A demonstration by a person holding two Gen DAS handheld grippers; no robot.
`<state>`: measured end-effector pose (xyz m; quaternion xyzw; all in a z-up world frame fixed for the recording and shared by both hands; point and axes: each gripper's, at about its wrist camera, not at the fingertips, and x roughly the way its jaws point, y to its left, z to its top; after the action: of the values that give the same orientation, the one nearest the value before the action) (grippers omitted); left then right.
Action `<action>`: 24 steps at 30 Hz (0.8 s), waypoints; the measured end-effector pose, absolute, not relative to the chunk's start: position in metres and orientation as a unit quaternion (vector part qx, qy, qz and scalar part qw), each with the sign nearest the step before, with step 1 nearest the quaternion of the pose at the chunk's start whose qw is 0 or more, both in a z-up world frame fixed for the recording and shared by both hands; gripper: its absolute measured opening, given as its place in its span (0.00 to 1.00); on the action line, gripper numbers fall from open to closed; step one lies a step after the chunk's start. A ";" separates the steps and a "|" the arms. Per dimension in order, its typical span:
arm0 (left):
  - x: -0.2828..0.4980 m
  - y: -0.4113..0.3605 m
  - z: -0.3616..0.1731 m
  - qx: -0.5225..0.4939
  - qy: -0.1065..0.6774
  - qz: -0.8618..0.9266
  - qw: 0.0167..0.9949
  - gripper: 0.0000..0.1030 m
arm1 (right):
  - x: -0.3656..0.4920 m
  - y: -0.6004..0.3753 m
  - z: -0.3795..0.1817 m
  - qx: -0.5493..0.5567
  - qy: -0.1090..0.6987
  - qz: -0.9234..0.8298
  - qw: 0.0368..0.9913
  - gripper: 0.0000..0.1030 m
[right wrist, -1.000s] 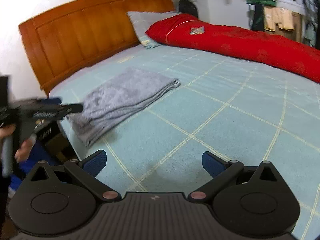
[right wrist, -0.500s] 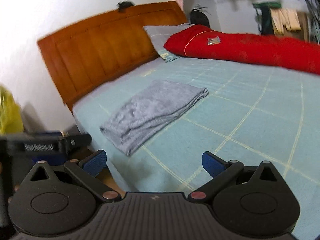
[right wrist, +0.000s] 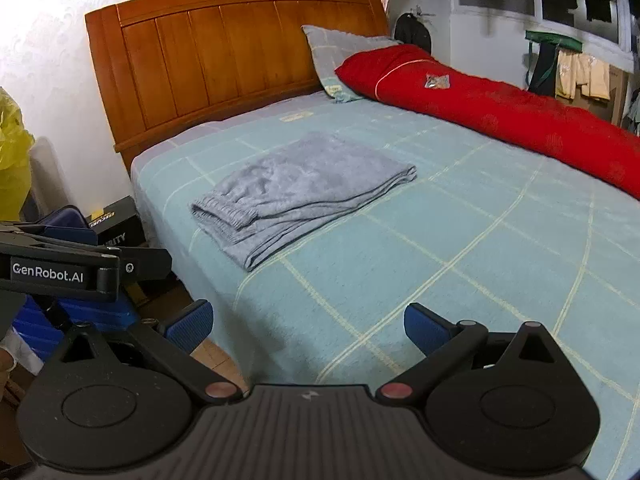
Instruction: Fold clothes
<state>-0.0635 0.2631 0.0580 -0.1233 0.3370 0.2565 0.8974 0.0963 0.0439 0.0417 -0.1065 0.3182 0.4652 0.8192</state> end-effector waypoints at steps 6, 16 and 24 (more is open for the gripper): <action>-0.065 0.259 0.061 -0.121 0.335 0.257 0.898 0.99 | 0.095 0.047 0.043 -0.115 0.319 0.461 0.820 1.00; -0.067 0.258 0.061 -0.116 0.338 0.260 0.897 0.99 | 0.102 0.066 0.037 -0.144 0.321 0.448 0.822 1.00; -0.067 0.260 0.060 -0.112 0.343 0.265 0.894 0.99 | 0.107 0.064 0.036 -0.134 0.331 0.443 0.822 1.00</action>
<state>-0.0667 0.2599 0.0601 -0.1117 0.3431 0.2647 0.8943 0.1065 0.0636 0.0362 -0.1339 0.3309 0.4433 0.8222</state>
